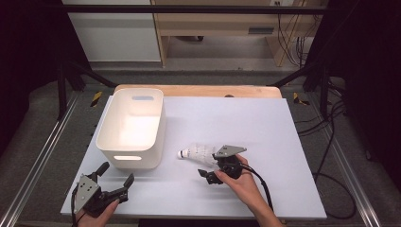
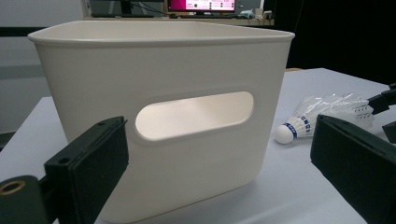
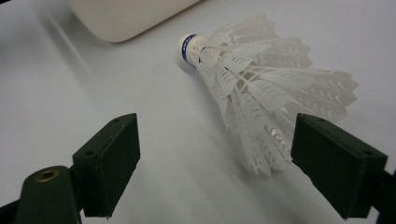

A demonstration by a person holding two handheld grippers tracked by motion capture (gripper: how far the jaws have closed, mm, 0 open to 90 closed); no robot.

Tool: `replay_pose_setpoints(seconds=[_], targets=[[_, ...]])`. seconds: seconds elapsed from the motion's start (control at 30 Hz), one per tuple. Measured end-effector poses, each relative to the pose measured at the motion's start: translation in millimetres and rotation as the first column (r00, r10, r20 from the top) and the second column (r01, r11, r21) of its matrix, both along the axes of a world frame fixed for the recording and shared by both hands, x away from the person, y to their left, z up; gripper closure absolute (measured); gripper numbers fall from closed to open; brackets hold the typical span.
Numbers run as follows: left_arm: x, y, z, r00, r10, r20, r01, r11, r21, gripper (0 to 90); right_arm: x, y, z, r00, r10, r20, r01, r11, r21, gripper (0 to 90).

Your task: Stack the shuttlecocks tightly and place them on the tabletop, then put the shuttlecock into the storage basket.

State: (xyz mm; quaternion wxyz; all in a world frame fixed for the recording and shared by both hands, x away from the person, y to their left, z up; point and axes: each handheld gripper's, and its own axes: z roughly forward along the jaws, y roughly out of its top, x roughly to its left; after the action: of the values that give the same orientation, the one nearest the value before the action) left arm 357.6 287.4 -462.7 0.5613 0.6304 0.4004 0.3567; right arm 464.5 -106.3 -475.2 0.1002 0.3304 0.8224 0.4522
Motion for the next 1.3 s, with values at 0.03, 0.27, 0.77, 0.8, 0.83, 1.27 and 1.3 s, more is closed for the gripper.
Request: replay_pose_setpoints(seconds=[0.03,0.27,0.77,0.8,0.83,1.27,1.3], targets=[[0.1,-0.2,0.0,1.0000,0.000,0.000,0.000,1.0000,0.001,4.3,0.1,0.4,-0.6,1.0000,0.002,0.001,-0.002,1.000,-0.001,16.1],[0.1,-0.6,0.0,1.0000,-0.001,0.000,0.001,1.0000,0.003,4.3,0.1,2.9,-2.0,1.0000,0.007,-0.002,-0.007,1.000,-0.001,17.9],[0.1,-1.1,-0.1,1.0000,-0.007,0.000,0.007,1.0000,0.002,4.3,4.6,9.9,-5.1,0.9998,-0.012,-0.014,0.013,1.000,0.028,18.8],[0.1,-1.0,-0.2,1.0000,-0.007,0.000,0.007,1.0000,0.001,4.3,4.8,10.4,-5.2,0.9998,-0.012,-0.014,0.013,1.000,0.029,19.7],[0.1,-0.9,-0.2,1.0000,-0.007,0.000,0.007,1.0000,0.001,4.3,5.2,11.4,-5.4,0.9998,-0.015,-0.014,0.015,1.000,0.026,22.1],[0.3,-1.5,-0.6,1.0000,-0.008,-0.002,0.008,1.0000,0.002,4.3,8.4,21.1,-5.9,0.9986,-0.037,0.037,0.036,0.999,0.014,40.4],[0.3,-1.5,-0.6,1.0000,-0.008,-0.003,0.008,1.0000,0.001,4.3,9.2,22.3,-5.6,0.9983,-0.037,0.046,0.036,0.999,0.021,45.1]])
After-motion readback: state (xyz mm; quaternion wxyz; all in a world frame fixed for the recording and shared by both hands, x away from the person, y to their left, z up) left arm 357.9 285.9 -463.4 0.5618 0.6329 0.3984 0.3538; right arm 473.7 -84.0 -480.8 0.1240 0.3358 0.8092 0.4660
